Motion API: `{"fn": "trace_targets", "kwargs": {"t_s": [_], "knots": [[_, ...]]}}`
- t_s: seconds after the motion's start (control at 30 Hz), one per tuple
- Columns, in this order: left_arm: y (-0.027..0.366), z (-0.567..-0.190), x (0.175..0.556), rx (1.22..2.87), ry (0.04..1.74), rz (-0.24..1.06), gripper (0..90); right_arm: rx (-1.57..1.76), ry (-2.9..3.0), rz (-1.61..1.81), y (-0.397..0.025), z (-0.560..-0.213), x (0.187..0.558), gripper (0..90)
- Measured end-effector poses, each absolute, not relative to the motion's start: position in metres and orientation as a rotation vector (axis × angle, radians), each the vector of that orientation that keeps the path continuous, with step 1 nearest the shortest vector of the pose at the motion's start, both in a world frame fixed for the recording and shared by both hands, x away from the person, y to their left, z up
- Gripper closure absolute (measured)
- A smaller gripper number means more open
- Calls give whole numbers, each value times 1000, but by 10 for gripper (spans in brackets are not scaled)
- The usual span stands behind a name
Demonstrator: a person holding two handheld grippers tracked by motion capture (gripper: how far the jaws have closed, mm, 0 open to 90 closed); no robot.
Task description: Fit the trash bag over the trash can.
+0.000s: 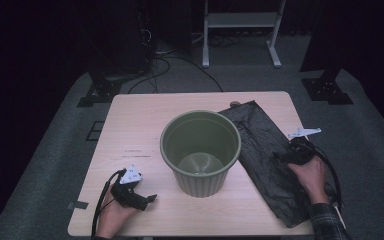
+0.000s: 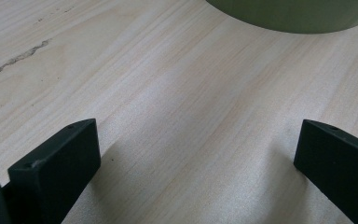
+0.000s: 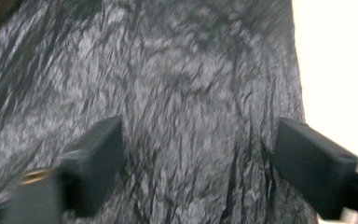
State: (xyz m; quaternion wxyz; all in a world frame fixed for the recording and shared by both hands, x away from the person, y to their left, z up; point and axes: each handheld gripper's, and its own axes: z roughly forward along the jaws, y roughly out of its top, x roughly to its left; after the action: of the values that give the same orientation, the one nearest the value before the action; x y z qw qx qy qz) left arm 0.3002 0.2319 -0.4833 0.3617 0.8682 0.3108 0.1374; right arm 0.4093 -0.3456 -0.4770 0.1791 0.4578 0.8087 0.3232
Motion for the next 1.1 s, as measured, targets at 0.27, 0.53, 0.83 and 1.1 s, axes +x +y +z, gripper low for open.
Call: {"fn": "trace_targets", "kwargs": {"t_s": [0.27, 0.53, 0.83, 1.1], "knots": [[232, -483, 300, 2236, 798, 353, 0, 1265, 2301, 951, -340, -475, 398, 659], [232, -483, 300, 2236, 796, 350, 0, 1235, 2353, 998, -324, -475, 383, 891], [231, -483, 300, 2235, 798, 351, 0, 1186, 2447, 1048, -303, -474, 366, 894], [231, -483, 299, 2235, 798, 352, 0, 1143, 2488, 1080, -292, -470, 357, 762]]}}
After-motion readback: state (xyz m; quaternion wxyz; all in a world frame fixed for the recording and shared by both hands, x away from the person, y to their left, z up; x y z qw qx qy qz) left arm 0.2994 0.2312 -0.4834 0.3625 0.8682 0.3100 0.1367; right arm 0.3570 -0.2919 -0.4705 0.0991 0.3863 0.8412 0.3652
